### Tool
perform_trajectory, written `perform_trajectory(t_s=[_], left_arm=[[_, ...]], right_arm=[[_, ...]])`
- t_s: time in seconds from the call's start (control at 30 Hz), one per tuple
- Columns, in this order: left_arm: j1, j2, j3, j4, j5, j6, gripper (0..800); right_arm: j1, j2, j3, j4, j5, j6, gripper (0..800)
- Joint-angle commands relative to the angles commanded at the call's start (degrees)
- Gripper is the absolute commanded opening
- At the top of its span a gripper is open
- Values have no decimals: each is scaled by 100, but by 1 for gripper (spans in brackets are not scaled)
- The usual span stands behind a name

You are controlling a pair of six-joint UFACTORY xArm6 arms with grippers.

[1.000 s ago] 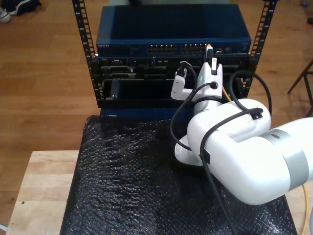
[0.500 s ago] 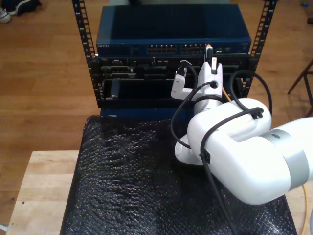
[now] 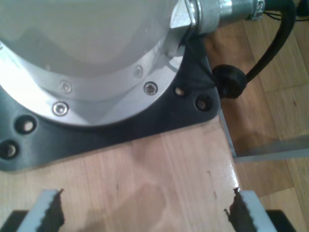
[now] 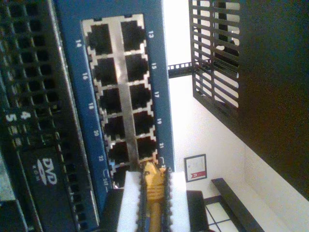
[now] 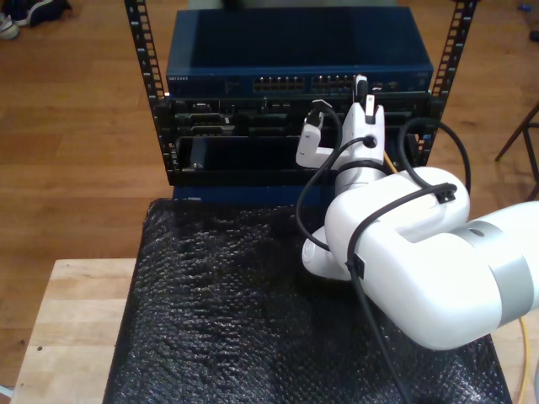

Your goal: Grab the cable and plug it in

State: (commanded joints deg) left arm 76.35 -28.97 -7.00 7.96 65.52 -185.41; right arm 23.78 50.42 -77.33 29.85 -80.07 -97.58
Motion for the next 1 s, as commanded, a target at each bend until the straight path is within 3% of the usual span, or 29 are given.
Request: perform_trajectory(t_s=[0.03, 0.13, 0.23, 0.4, 1.0], left_arm=[[0, 0, 0, 0, 0, 0, 800], [-9, -9, 0, 0, 0, 0, 800], [0, -9, 0, 0, 0, 0, 800], [0, 0, 0, 0, 0, 0, 800], [0, 0, 0, 0, 0, 0, 800]], right_arm=[[-9, 0, 9, 0, 0, 9, 4], [-26, -18, 62, -26, 9, 9, 169], [-35, -26, 79, -35, 26, 18, 257], [-9, -202, 255, -35, 167, 26, 300], [114, -1767, 2101, -35, 1073, 62, 453]])
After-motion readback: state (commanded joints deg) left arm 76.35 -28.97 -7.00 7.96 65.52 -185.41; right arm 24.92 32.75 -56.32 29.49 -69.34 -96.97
